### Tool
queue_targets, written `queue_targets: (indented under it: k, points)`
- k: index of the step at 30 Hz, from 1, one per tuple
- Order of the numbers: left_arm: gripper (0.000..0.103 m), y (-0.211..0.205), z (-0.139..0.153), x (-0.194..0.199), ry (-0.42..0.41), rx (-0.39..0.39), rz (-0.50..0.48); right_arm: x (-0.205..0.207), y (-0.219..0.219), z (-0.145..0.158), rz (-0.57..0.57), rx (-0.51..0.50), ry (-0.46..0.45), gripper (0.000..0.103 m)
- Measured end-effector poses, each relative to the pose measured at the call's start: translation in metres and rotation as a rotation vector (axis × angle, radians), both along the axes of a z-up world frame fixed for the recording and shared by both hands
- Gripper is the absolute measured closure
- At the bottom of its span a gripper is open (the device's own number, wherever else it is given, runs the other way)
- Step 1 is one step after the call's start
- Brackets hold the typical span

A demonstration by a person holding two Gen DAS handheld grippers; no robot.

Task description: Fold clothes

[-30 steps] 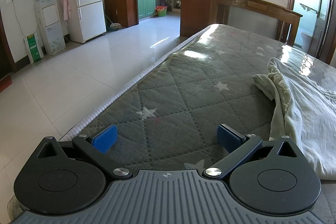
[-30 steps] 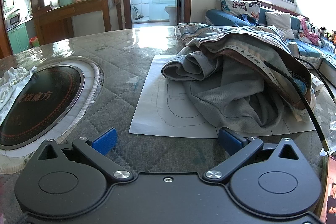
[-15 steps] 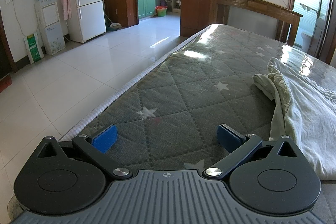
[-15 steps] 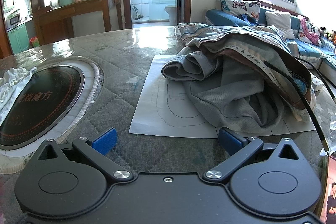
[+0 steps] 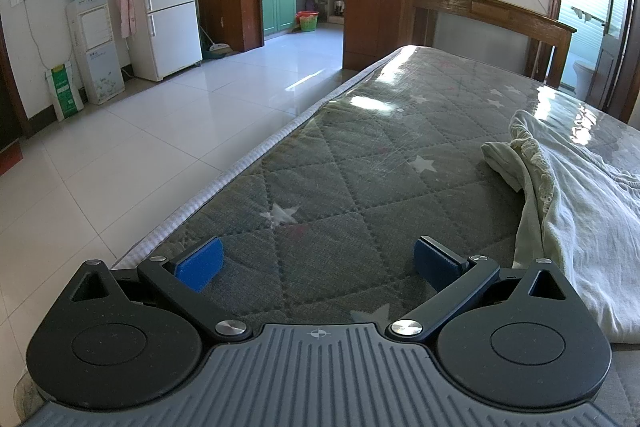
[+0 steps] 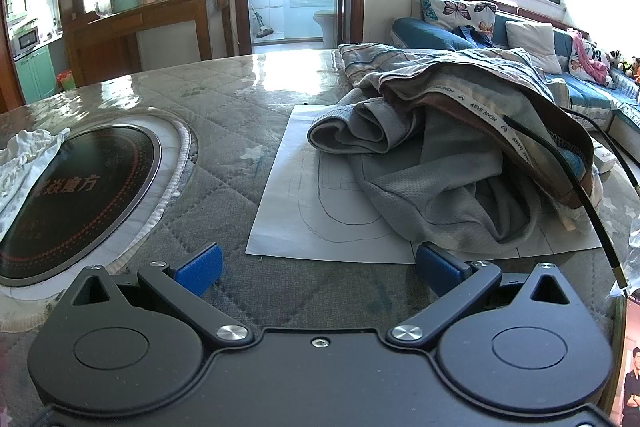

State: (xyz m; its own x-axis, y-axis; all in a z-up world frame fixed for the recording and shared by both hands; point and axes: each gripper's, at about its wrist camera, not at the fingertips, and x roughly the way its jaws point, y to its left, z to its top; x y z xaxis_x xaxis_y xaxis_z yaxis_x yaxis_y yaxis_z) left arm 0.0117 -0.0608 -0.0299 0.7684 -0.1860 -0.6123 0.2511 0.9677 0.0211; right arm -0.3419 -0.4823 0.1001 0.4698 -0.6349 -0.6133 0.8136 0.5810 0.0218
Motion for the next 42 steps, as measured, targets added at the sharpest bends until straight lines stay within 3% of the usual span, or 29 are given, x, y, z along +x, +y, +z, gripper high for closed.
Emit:
queue_targets:
  k: [42]
  points:
    - [0.0, 0.0004, 0.0006, -0.0002, 0.001, 0.0, 0.0, -0.0024, -0.0002, 0.0008, 0.0, -0.002, 0.002, 0.0]
